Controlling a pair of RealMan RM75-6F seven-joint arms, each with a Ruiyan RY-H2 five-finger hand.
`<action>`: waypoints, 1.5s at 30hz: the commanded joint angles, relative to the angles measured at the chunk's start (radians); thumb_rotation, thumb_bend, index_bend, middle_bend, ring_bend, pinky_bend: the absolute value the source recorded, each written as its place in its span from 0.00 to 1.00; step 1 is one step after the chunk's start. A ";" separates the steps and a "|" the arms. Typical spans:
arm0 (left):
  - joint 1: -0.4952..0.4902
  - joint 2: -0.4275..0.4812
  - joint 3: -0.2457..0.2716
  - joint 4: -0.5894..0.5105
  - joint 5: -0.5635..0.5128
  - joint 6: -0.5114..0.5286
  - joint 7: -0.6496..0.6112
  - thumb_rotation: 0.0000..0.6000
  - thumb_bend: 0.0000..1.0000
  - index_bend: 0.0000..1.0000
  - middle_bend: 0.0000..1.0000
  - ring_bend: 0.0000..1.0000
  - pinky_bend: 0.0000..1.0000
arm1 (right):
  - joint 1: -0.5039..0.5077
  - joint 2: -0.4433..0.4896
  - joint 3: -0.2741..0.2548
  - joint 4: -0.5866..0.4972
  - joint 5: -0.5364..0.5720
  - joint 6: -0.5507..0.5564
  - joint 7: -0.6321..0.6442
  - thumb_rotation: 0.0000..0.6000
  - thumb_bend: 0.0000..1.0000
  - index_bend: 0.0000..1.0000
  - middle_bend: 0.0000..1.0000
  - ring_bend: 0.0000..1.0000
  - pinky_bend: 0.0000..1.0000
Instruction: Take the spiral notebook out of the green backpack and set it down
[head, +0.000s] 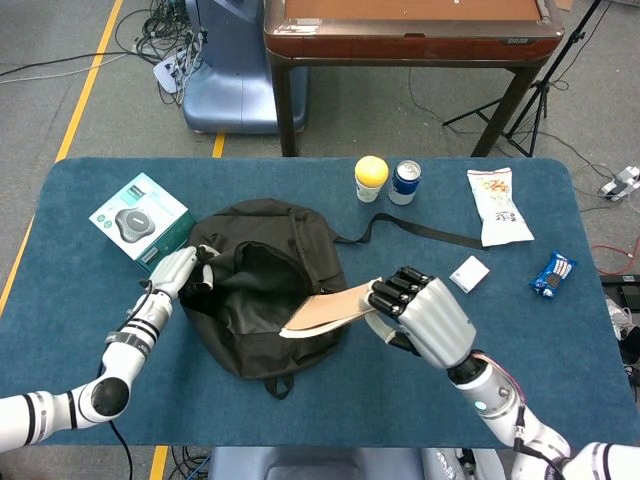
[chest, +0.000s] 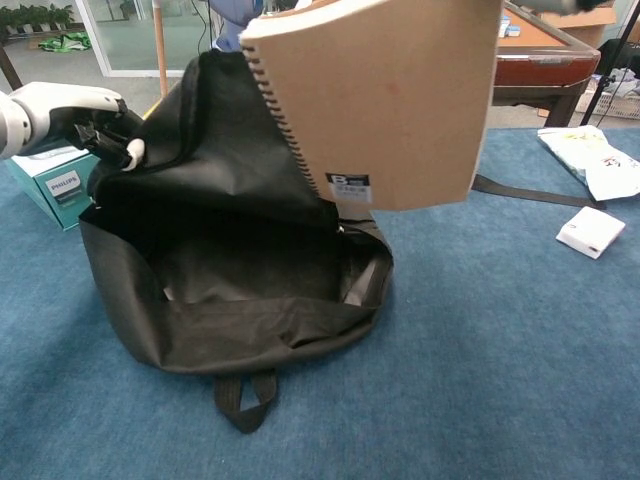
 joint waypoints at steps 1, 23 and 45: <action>0.020 0.021 0.012 -0.023 0.060 -0.009 -0.022 1.00 0.50 0.43 0.22 0.25 0.13 | -0.040 0.050 -0.003 -0.025 0.004 0.022 0.008 1.00 0.52 0.87 0.68 0.60 0.56; 0.091 0.113 0.028 -0.102 0.215 0.054 -0.075 1.00 0.22 0.07 0.01 0.03 0.09 | -0.110 0.105 -0.044 -0.058 0.097 -0.118 0.084 1.00 0.51 0.87 0.67 0.60 0.56; 0.132 0.093 0.065 -0.100 0.262 0.117 -0.032 1.00 0.22 0.07 0.00 0.03 0.09 | 0.104 -0.055 0.144 0.100 0.644 -0.486 -0.041 1.00 0.31 0.29 0.22 0.18 0.32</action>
